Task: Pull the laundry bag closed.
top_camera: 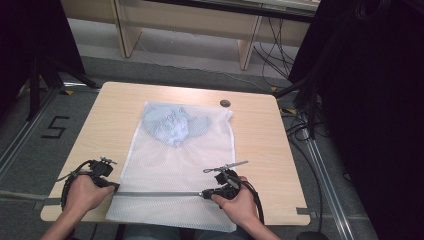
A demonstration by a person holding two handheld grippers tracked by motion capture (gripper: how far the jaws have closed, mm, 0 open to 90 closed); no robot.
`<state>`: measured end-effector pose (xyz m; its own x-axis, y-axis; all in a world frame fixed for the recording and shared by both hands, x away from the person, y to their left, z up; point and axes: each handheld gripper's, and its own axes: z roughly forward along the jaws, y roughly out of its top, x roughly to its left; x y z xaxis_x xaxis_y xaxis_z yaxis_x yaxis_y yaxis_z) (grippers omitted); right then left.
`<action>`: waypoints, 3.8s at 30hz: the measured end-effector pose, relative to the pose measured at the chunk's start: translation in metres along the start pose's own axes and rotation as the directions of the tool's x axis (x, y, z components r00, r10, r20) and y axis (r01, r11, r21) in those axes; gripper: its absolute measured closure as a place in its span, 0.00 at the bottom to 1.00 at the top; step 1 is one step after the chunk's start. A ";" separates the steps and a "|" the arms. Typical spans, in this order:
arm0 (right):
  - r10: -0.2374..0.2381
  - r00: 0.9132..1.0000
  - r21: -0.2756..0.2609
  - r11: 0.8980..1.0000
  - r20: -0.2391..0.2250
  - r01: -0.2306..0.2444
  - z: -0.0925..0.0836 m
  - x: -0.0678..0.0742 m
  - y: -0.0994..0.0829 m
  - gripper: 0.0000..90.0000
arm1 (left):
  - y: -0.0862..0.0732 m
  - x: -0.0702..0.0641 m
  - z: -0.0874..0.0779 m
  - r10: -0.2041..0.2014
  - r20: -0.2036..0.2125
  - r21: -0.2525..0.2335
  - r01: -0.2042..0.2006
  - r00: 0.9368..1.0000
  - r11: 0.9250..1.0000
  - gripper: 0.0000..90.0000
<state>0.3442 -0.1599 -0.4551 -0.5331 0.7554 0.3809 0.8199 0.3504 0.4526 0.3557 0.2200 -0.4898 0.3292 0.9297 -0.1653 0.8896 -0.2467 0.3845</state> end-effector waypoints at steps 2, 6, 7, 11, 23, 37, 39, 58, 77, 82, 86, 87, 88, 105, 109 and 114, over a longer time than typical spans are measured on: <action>-0.006 1.000 0.003 1.000 -0.002 0.006 0.000 -0.002 0.000 0.97 | 0.000 0.000 0.000 0.000 0.002 0.000 0.000 1.000 1.000 1.00; -0.014 1.000 -0.008 1.000 0.006 0.014 0.000 -0.003 -0.001 0.97 | 0.000 0.000 0.000 0.000 0.000 0.001 0.000 1.000 1.000 1.00; 0.001 1.000 0.000 1.000 0.017 -0.001 -0.002 -0.003 -0.001 0.97 | 0.000 0.000 0.000 0.001 0.001 0.002 -0.001 1.000 1.000 1.00; 0.003 1.000 -0.002 1.000 0.013 -0.003 -0.003 -0.005 -0.002 0.97 | 0.000 0.000 0.000 0.002 0.001 0.001 -0.002 1.000 1.000 1.00; 0.013 1.000 -0.006 1.000 0.024 -0.013 -0.007 -0.008 -0.005 0.97 | 0.000 0.001 0.000 0.004 0.001 0.003 -0.004 1.000 1.000 1.00; 0.045 0.998 0.001 0.999 0.046 -0.046 -0.016 -0.019 -0.010 0.97 | 0.000 0.000 0.000 -0.002 0.001 0.000 0.002 1.000 1.000 1.00; 0.059 0.998 0.006 0.998 0.035 -0.060 -0.016 -0.019 -0.010 0.97 | 0.000 0.000 0.000 -0.001 0.001 0.001 0.001 1.000 1.000 1.00; 0.024 0.999 -0.008 1.000 0.046 -0.024 -0.019 -0.026 -0.014 0.97 | 0.000 0.000 0.000 0.000 -0.002 0.000 0.000 1.000 1.000 1.00; 0.093 0.995 0.002 0.996 0.044 -0.094 -0.023 -0.029 -0.018 0.97 | 0.000 0.000 0.000 0.001 -0.003 0.000 -0.001 1.000 1.000 1.00; 0.077 0.996 0.001 0.997 0.040 -0.077 -0.025 -0.032 -0.020 0.97 | 0.000 0.000 0.000 0.000 -0.002 -0.001 0.000 1.000 1.000 1.00; 0.076 0.996 -0.004 0.997 0.053 -0.076 -0.026 -0.034 -0.020 0.97 | 0.000 0.000 0.000 0.000 -0.002 -0.001 0.000 1.000 1.000 1.00; 0.077 0.996 -0.002 0.997 0.049 -0.077 -0.026 -0.034 -0.021 0.97 | 0.000 0.000 0.000 0.002 -0.002 0.000 -0.002 1.000 1.000 1.00; 0.062 0.996 -0.006 0.998 0.069 -0.062 -0.026 -0.036 -0.021 0.97 | 0.000 0.000 0.000 0.001 -0.002 0.000 -0.001 1.000 1.000 1.00; 0.059 0.996 -0.015 0.998 0.070 -0.058 -0.030 -0.044 -0.025 0.97 | 0.000 0.000 0.000 0.002 -0.002 -0.001 -0.002 1.000 1.000 1.00; 0.069 0.995 -0.010 0.998 0.070 -0.069 -0.031 -0.045 -0.026 0.97 | 0.000 0.000 0.000 0.001 -0.002 -0.001 -0.001 1.000 1.000 1.00; 0.079 0.995 -0.009 0.997 0.069 -0.078 -0.032 -0.048 -0.027 0.97 | 0.000 -0.001 0.000 0.002 -0.003 -0.001 -0.002 1.000 1.000 1.00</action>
<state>0.3407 -0.2230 -0.4598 -0.4512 0.8170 0.3590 0.8574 0.2852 0.4285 0.3555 0.2195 -0.4897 0.3300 0.9300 -0.1620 0.8888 -0.2483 0.3853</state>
